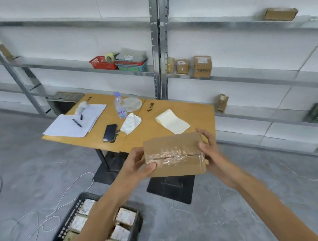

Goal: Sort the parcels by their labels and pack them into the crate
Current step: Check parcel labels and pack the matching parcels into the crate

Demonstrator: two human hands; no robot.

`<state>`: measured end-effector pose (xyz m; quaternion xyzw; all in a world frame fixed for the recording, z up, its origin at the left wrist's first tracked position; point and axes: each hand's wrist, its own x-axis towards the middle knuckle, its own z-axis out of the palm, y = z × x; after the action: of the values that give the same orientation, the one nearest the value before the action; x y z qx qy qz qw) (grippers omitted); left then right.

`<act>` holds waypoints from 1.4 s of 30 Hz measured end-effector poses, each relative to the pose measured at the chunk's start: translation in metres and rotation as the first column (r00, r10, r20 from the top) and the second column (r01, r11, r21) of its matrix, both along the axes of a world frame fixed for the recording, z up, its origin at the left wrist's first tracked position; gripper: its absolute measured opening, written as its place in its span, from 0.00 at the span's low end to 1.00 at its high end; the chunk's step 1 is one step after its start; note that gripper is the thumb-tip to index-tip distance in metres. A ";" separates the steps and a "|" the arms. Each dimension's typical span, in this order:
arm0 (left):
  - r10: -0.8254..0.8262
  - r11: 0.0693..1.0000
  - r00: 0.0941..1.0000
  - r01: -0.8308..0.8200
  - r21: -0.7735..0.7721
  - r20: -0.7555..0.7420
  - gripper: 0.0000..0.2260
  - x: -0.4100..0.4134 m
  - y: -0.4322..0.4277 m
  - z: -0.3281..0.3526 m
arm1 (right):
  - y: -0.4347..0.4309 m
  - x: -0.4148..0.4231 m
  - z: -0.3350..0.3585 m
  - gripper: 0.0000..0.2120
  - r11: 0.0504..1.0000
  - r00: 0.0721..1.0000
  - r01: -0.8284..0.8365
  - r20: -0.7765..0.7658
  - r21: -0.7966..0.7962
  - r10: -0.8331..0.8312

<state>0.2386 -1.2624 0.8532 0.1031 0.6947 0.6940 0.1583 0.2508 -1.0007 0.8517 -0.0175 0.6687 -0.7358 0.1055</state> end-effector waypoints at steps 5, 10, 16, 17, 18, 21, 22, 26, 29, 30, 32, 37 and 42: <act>0.015 0.998 0.999 -0.017 -0.065 -0.034 0.18 -0.010 -0.053 -0.003 | -0.051 -0.004 -0.007 0.36 0.998 0.999 -0.052 -0.007 -0.028 0.052; -0.023 0.998 0.990 0.031 -0.062 0.138 0.14 -0.060 -0.094 -0.013 | -0.086 -0.038 -0.014 0.37 0.997 0.997 -0.073 -0.009 0.026 0.073; 0.148 0.989 0.946 -0.150 -0.017 0.288 0.11 -0.133 -0.121 -0.026 | -0.124 -0.100 -0.023 0.39 0.969 0.984 -0.166 -0.039 0.185 0.176; 0.184 0.983 0.941 -0.177 -0.049 0.283 0.12 -0.141 -0.126 -0.031 | -0.135 -0.109 -0.026 0.39 0.962 0.981 -0.173 -0.044 0.211 0.187; 0.205 0.979 0.938 -0.191 -0.077 0.279 0.15 -0.148 -0.133 -0.037 | -0.145 -0.118 -0.030 0.40 0.957 0.980 -0.175 -0.051 0.231 0.191; 0.206 0.976 0.941 -0.180 -0.118 0.270 0.18 -0.162 -0.162 -0.050 | -0.177 -0.139 -0.039 0.44 0.955 0.979 -0.201 0.002 0.218 0.206; 0.203 0.976 0.944 -0.174 -0.128 0.262 0.17 -0.165 -0.174 -0.054 | -0.190 -0.145 -0.041 0.45 0.959 0.977 -0.213 0.037 0.188 0.210; 0.230 0.967 0.944 -0.193 -0.169 0.237 0.17 -0.180 -0.223 -0.064 | -0.242 -0.158 -0.055 0.53 0.981 0.968 -0.190 0.178 0.043 0.179; 0.224 0.965 0.954 -0.187 -0.185 0.201 0.19 -0.193 -0.262 -0.069 | -0.286 -0.163 -0.064 0.56 0.990 0.960 -0.138 0.244 -0.008 0.136; 0.216 0.965 0.958 -0.180 -0.189 0.190 0.20 -0.197 -0.275 -0.071 | -0.301 -0.163 -0.068 0.56 0.993 0.959 -0.120 0.256 -0.023 0.122; 0.194 0.964 0.965 -0.154 -0.215 0.175 0.20 -0.204 -0.302 -0.077 | -0.333 -0.162 -0.075 0.56 0.995 0.953 -0.076 0.290 -0.063 0.091; 0.171 0.943 0.976 -0.123 -0.309 0.134 0.22 -0.218 -0.365 -0.103 | -0.400 -0.163 -0.103 0.43 0.995 0.938 0.025 0.346 -0.098 0.010; 0.166 0.918 0.980 -0.113 -0.380 0.110 0.21 -0.235 -0.394 -0.129 | -0.432 -0.165 -0.135 0.39 0.997 0.935 0.068 0.350 -0.028 -0.054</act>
<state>0.0038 -1.6562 0.7241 -0.0276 0.8064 0.5648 0.1732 0.0856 -1.4328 0.7169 0.1320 0.6248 -0.7433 0.1991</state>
